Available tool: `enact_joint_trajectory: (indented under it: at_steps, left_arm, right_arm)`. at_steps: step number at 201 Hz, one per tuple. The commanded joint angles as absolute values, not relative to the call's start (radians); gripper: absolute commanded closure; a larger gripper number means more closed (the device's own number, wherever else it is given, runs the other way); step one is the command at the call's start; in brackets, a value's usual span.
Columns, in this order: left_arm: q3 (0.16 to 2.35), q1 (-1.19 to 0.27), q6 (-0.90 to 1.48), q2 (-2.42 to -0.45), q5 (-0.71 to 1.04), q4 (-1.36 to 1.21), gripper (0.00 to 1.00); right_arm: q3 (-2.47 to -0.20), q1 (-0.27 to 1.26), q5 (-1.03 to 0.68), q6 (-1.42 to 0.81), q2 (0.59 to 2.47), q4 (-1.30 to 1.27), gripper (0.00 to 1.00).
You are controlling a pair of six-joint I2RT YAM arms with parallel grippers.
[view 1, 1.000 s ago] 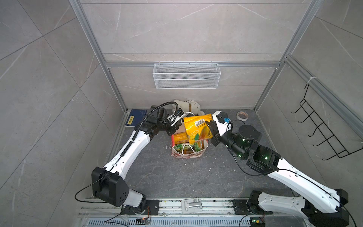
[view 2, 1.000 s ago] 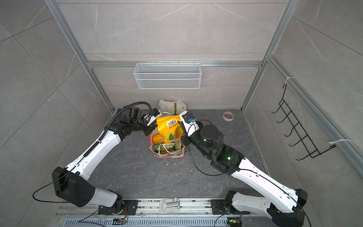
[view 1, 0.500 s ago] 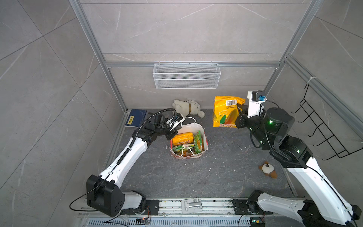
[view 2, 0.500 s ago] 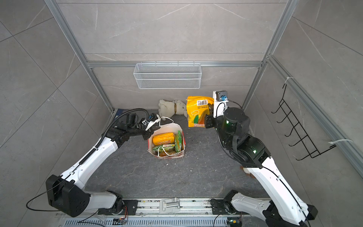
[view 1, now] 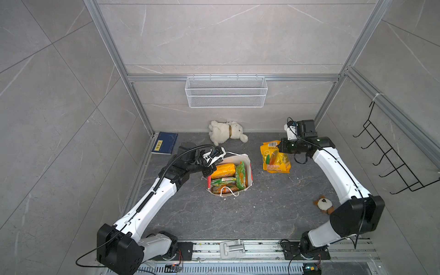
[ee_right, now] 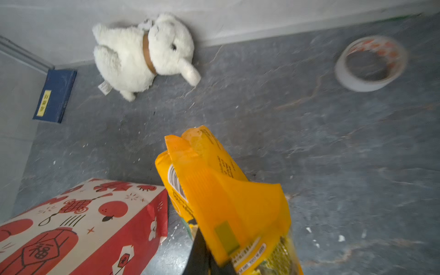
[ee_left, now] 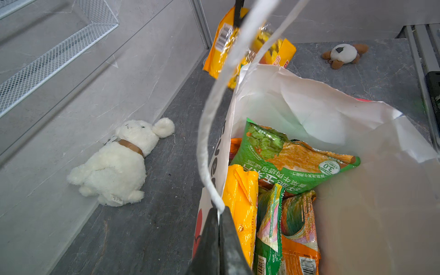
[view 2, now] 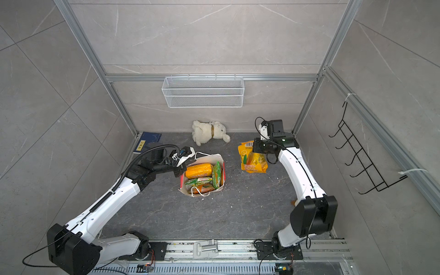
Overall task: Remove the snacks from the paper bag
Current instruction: 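Carry the yellow packet with the right gripper away from the bag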
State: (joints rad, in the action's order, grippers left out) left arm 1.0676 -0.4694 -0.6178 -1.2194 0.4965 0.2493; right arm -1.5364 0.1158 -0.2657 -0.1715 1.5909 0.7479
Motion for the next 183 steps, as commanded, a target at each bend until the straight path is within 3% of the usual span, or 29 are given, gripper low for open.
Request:
enact_joint_trajectory:
  at_steps: [1,80,95,105,119,140,148,183]
  left_arm:
    - [1.066,-0.499,-0.646,-1.189,0.539,0.161,1.0]
    - [1.077,-0.51,-0.641,-1.207,0.518,0.173,1.0]
    - [1.081,-0.512,-0.636,-1.207,0.518,0.173,1.0]
    - [1.084,-0.511,-0.635,-1.209,0.518,0.172,1.0]
    - [1.089,-0.513,-0.634,-1.216,0.519,0.17,1.0]
    - [1.093,-0.514,-0.633,-1.223,0.519,0.175,1.0]
    - [1.095,-0.515,-0.628,-1.223,0.519,0.184,1.0]
    - [1.087,-0.518,-0.622,-1.225,0.52,0.185,1.0]
  right_arm:
    - [-1.573,0.102,-0.441,-0.143,1.628,0.709,1.0]
    - [-1.653,0.021,-0.365,-0.058,1.84,0.753,1.0]
    - [-1.701,0.007,-0.328,-0.042,1.884,0.787,0.9]
    - [-1.735,0.005,-0.281,-0.042,1.908,0.81,0.73]
    - [-1.779,0.004,-0.229,-0.047,1.925,0.819,0.58]
    - [-1.84,0.006,-0.193,-0.081,1.926,0.841,0.44]
    - [-1.86,0.016,-0.173,-0.091,1.918,0.861,0.31]
    - [-1.753,0.157,0.048,-0.084,1.815,0.828,0.16]
